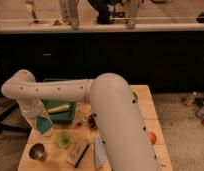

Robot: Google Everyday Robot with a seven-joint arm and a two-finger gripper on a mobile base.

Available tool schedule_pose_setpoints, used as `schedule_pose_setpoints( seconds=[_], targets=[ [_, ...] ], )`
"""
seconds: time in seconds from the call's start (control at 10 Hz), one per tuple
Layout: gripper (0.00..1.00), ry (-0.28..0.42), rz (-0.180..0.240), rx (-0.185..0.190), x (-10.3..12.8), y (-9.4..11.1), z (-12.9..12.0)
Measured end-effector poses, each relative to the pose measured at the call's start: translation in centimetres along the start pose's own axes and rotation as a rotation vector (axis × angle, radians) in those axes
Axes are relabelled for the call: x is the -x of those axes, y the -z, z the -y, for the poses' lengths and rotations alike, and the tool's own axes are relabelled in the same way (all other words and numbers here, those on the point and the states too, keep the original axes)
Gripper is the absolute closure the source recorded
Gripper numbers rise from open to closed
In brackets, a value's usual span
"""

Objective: Place sponge in paper cup

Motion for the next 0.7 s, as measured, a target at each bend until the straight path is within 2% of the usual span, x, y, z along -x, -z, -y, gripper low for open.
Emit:
schedule_pose_setpoints(
  seconds=[0.2,0.5,0.6,0.7],
  targets=[
    [0.61,0.000,0.000,0.000,0.00,0.00,0.00],
    [0.29,0.000,0.000,0.000,0.00,0.00,0.00],
    [0.22,0.000,0.000,0.000,0.00,0.00,0.00],
    [0.20,0.000,0.000,0.000,0.00,0.00,-0.01]
  ],
)
